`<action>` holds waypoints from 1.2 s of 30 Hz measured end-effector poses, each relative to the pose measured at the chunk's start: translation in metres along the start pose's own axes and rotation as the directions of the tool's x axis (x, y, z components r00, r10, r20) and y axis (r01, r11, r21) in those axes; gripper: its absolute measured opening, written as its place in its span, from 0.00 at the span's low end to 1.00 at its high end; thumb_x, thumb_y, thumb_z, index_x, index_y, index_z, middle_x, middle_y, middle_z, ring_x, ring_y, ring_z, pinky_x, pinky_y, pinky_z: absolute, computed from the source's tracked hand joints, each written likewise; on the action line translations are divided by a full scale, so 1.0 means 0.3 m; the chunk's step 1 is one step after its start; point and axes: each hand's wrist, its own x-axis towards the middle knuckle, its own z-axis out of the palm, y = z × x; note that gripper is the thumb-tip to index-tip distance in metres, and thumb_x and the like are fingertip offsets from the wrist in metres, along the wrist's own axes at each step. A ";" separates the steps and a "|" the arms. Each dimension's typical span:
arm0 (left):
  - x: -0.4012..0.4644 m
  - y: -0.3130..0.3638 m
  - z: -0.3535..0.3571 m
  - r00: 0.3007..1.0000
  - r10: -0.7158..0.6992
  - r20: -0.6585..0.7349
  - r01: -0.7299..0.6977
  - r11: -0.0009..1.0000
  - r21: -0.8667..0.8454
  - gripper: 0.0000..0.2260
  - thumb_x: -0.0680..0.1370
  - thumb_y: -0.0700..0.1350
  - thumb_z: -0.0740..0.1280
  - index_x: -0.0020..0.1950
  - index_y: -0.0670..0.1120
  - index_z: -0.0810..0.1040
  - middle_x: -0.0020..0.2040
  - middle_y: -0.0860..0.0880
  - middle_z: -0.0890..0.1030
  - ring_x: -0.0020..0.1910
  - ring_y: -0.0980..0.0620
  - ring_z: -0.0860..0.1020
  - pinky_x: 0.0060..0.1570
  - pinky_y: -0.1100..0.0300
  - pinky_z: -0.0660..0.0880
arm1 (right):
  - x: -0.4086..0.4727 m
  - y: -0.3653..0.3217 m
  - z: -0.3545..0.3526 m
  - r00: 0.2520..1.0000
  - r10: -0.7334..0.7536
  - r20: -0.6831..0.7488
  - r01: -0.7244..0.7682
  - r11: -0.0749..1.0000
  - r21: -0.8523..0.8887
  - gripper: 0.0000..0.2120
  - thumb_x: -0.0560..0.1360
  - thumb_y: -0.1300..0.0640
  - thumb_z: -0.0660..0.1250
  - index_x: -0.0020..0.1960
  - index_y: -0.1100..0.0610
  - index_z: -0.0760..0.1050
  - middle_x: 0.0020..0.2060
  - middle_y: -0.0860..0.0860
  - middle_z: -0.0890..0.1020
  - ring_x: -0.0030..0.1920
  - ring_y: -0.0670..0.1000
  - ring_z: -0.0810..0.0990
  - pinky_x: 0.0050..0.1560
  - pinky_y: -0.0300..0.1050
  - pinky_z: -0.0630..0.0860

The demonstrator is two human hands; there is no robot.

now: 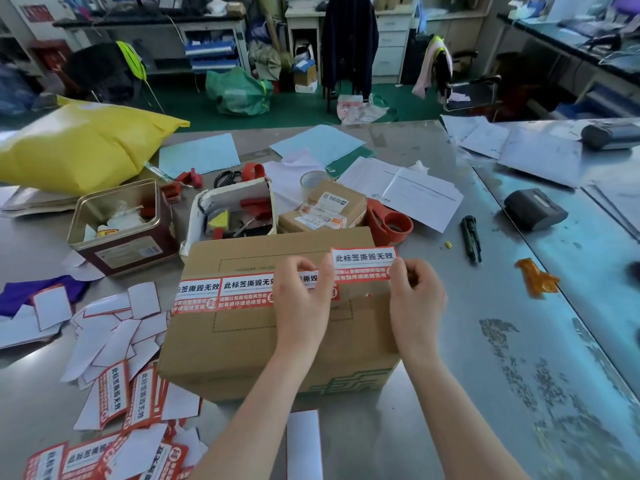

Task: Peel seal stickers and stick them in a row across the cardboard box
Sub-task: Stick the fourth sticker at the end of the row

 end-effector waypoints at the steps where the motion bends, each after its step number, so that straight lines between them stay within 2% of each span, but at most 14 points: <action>1: 0.002 -0.003 -0.009 1.000 -0.028 0.004 0.028 0.999 -0.020 0.14 0.77 0.55 0.61 0.45 0.44 0.72 0.43 0.49 0.75 0.43 0.53 0.74 0.42 0.64 0.71 | 0.008 0.007 -0.004 1.000 0.027 -0.008 -0.027 1.000 0.011 0.11 0.77 0.57 0.61 0.37 0.58 0.75 0.32 0.46 0.78 0.31 0.38 0.71 0.32 0.30 0.67; 4: 0.011 -0.020 -0.036 0.998 0.009 0.059 -0.013 0.997 0.073 0.11 0.79 0.52 0.59 0.45 0.45 0.71 0.44 0.50 0.74 0.45 0.53 0.73 0.46 0.57 0.73 | 0.021 0.026 -0.016 0.995 0.097 0.020 -0.098 0.995 0.031 0.11 0.77 0.56 0.60 0.39 0.58 0.76 0.33 0.47 0.78 0.31 0.41 0.71 0.32 0.33 0.67; 8: 0.011 -0.034 -0.048 0.978 0.095 0.184 -0.133 0.970 0.204 0.08 0.79 0.48 0.60 0.50 0.46 0.75 0.50 0.53 0.73 0.51 0.56 0.71 0.54 0.59 0.71 | 0.014 0.041 -0.017 0.991 0.113 0.075 -0.113 0.994 -0.010 0.12 0.78 0.55 0.60 0.41 0.59 0.77 0.36 0.49 0.81 0.38 0.48 0.76 0.38 0.41 0.71; 14: 0.006 -0.035 -0.047 0.965 0.133 0.228 -0.194 0.943 0.269 0.13 0.78 0.46 0.60 0.61 0.45 0.76 0.57 0.50 0.73 0.58 0.54 0.70 0.62 0.58 0.67 | 0.014 0.033 -0.015 0.991 0.095 0.091 -0.087 0.992 -0.088 0.13 0.78 0.54 0.60 0.40 0.60 0.75 0.35 0.48 0.80 0.36 0.47 0.74 0.35 0.40 0.68; 17: 0.004 -0.044 -0.048 0.960 0.158 0.233 -0.224 0.929 0.294 0.14 0.77 0.46 0.63 0.62 0.46 0.76 0.57 0.50 0.74 0.58 0.53 0.71 0.61 0.57 0.68 | 0.011 0.030 -0.011 0.991 0.084 0.104 -0.070 0.990 -0.126 0.13 0.78 0.54 0.60 0.39 0.60 0.74 0.33 0.47 0.78 0.34 0.45 0.72 0.34 0.38 0.67; 21: 0.008 -0.049 -0.043 0.955 0.179 0.236 -0.254 0.906 0.340 0.15 0.77 0.48 0.65 0.63 0.47 0.76 0.57 0.50 0.74 0.58 0.54 0.71 0.58 0.62 0.65 | 0.010 0.030 -0.012 0.992 0.077 0.105 -0.060 0.986 -0.154 0.13 0.78 0.56 0.60 0.35 0.59 0.70 0.29 0.47 0.73 0.31 0.45 0.68 0.30 0.36 0.62; 31: 0.010 -0.053 -0.041 0.948 0.197 0.250 -0.280 0.889 0.362 0.15 0.76 0.49 0.66 0.62 0.48 0.77 0.56 0.50 0.75 0.57 0.53 0.71 0.59 0.58 0.67 | 0.008 0.028 -0.013 0.993 0.069 0.097 -0.054 0.987 -0.150 0.13 0.78 0.57 0.60 0.35 0.57 0.69 0.30 0.46 0.73 0.31 0.44 0.68 0.32 0.28 0.66; 36: 0.010 -0.055 -0.037 0.943 0.210 0.259 -0.300 0.873 0.384 0.15 0.76 0.50 0.66 0.62 0.50 0.77 0.56 0.50 0.75 0.57 0.52 0.71 0.59 0.58 0.65 | 0.012 0.036 -0.009 0.993 0.072 0.093 -0.057 0.986 -0.156 0.12 0.78 0.56 0.60 0.39 0.61 0.73 0.32 0.47 0.75 0.32 0.45 0.69 0.32 0.31 0.67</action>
